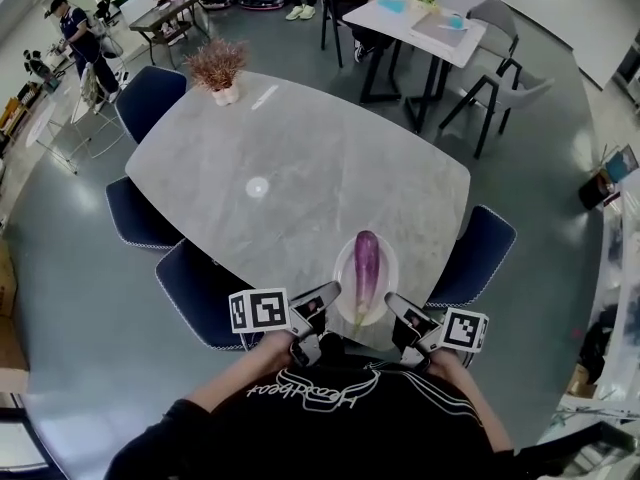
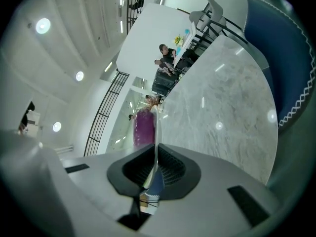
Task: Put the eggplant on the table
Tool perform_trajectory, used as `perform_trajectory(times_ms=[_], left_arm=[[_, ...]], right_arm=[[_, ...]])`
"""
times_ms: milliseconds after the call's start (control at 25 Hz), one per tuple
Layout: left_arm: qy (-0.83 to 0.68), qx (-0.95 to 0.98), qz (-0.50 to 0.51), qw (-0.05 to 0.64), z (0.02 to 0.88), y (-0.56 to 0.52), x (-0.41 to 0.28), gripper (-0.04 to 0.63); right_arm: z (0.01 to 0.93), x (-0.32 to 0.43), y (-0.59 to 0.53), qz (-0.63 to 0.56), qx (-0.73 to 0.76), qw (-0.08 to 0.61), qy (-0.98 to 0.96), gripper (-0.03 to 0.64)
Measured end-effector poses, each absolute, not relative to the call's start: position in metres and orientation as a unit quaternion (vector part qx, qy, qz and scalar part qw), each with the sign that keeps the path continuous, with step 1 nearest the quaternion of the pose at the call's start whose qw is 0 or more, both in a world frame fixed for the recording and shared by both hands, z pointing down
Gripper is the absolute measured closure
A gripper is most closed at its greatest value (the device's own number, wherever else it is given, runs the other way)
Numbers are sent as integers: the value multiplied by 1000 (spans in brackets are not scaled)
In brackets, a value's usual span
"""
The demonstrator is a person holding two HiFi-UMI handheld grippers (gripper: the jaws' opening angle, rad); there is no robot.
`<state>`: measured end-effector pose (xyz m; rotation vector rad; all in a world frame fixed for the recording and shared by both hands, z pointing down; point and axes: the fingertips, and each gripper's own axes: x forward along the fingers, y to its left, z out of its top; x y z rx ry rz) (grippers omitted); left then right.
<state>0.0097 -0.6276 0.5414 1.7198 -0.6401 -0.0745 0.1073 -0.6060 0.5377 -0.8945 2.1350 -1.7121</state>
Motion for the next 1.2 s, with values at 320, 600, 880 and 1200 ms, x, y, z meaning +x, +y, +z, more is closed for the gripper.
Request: perform_trajectory(times_ms=[320, 600, 880, 1200], left_arm=[[-282, 750, -13, 598, 550, -686, 22, 574], [-279, 753, -6, 596, 553, -716, 25, 572], [-288, 756, 4, 588, 563, -746, 29, 572], [-313, 740, 33, 595, 601, -763, 30, 572]], right_arm=[[544, 117, -660, -583, -326, 140, 731, 595], [549, 122, -690, -584, -343, 132, 724, 595], [566, 132, -718, -571, -375, 82, 726, 595], [603, 131, -738, -582, -383, 43, 716, 595]])
